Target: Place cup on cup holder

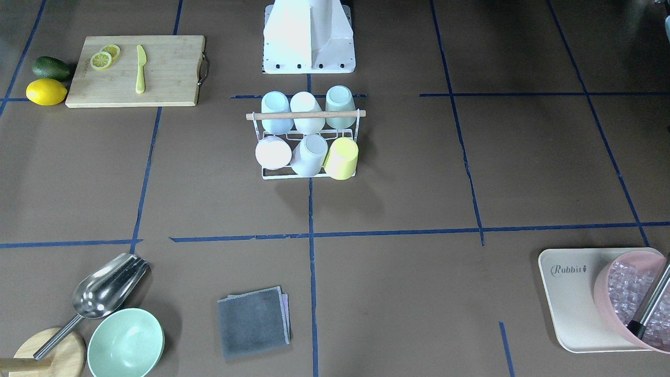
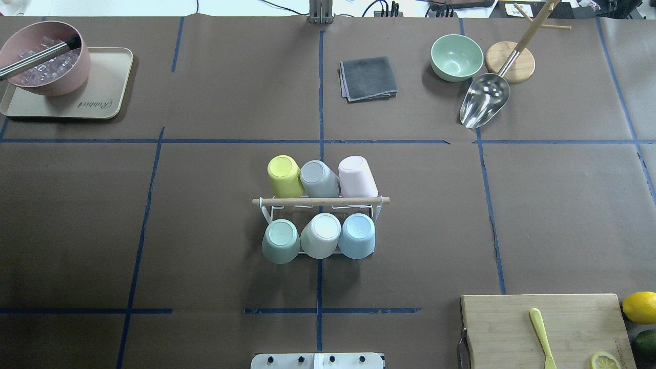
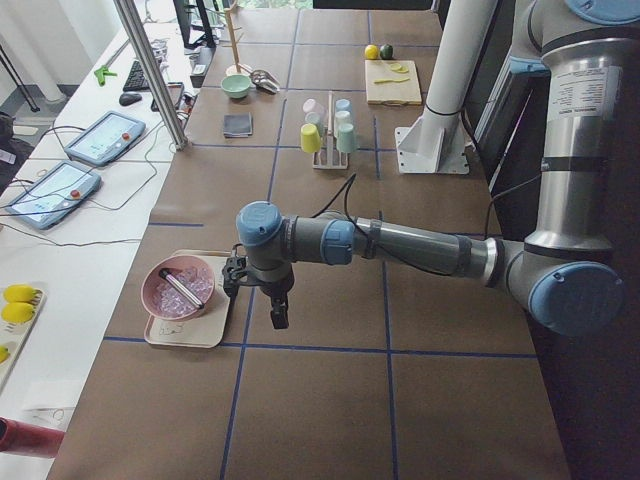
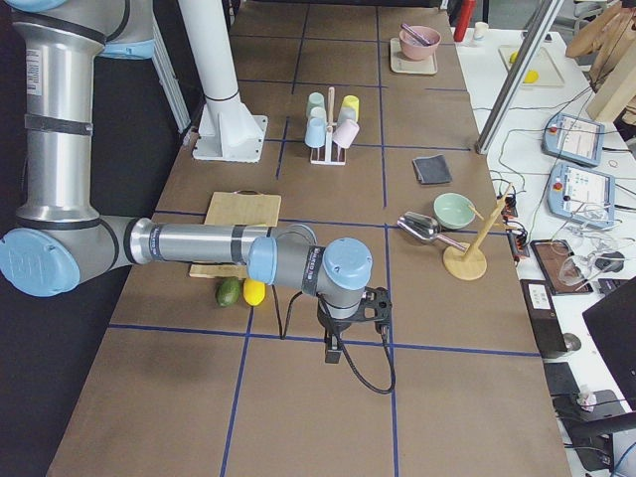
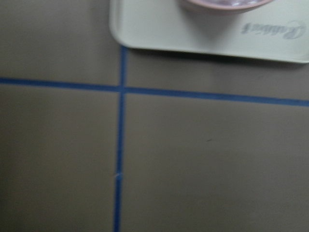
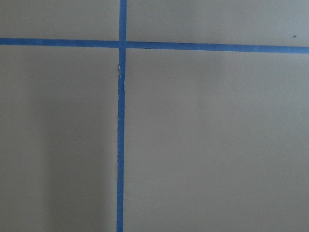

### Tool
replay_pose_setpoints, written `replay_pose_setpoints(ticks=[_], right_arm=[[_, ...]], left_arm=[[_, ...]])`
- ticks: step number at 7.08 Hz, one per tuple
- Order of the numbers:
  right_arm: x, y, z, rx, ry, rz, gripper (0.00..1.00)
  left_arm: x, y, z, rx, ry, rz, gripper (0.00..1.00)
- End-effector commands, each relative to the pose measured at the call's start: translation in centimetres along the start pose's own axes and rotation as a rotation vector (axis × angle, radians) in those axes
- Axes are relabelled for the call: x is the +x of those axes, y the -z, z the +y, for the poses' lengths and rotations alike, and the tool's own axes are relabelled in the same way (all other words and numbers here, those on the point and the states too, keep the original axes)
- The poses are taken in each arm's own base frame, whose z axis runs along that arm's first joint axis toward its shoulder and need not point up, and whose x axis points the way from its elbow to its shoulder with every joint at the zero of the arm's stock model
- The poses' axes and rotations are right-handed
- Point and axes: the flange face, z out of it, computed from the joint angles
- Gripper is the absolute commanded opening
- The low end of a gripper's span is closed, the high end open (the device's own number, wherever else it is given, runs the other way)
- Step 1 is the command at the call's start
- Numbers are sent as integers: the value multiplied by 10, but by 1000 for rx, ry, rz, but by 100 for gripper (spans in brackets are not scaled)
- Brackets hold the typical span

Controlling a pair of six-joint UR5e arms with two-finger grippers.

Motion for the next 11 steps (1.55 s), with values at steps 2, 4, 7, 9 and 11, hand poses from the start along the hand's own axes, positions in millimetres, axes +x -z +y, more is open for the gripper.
replay_pose_setpoints(ticks=[2,4,7,9,11], right_arm=[[4,-4,-1,-9,-10,2,100],[12,-13,-21,18,16,3,100],[17,-18,-23,35,32,5,100],[21,-23,-22,26,24,5,100],[21,-23,-22,26,23,5,100]], left_arm=[[-49,-1,35,0,33,12,100],[-49,-2,33,-3,31,16,100],[-44,2,32,12,-46,16,100],[-36,5,32,18,-68,75,100],[-34,4,31,17,-90,82,100]])
